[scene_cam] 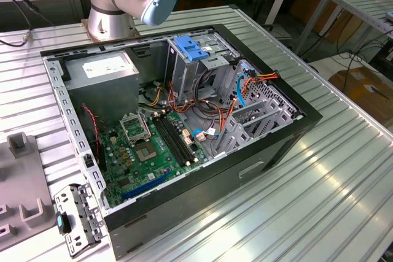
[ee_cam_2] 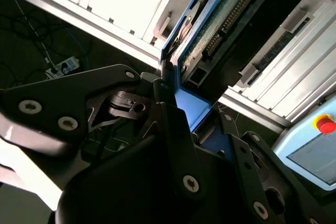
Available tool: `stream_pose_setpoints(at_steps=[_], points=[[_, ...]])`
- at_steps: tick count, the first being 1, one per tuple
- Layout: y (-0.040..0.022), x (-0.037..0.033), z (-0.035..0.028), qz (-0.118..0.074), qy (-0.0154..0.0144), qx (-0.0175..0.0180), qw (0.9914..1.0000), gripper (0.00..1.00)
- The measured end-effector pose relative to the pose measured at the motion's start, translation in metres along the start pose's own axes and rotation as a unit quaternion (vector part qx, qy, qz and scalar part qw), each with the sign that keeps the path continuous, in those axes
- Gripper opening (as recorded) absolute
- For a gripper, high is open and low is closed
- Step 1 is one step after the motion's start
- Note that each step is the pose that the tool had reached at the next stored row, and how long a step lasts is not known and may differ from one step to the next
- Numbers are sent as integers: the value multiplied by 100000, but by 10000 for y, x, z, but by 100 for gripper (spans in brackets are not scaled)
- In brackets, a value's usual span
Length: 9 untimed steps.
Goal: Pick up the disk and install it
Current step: 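Pick up the disk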
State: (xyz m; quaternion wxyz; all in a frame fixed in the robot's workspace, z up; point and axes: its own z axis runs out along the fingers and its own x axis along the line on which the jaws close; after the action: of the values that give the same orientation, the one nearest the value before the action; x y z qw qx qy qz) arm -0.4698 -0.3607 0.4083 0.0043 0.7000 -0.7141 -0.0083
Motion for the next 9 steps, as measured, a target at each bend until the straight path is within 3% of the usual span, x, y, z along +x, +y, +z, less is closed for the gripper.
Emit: stream_pose_setpoints(at_steps=[9], points=[[1,0,-67,0,1,-2,100000,37]])
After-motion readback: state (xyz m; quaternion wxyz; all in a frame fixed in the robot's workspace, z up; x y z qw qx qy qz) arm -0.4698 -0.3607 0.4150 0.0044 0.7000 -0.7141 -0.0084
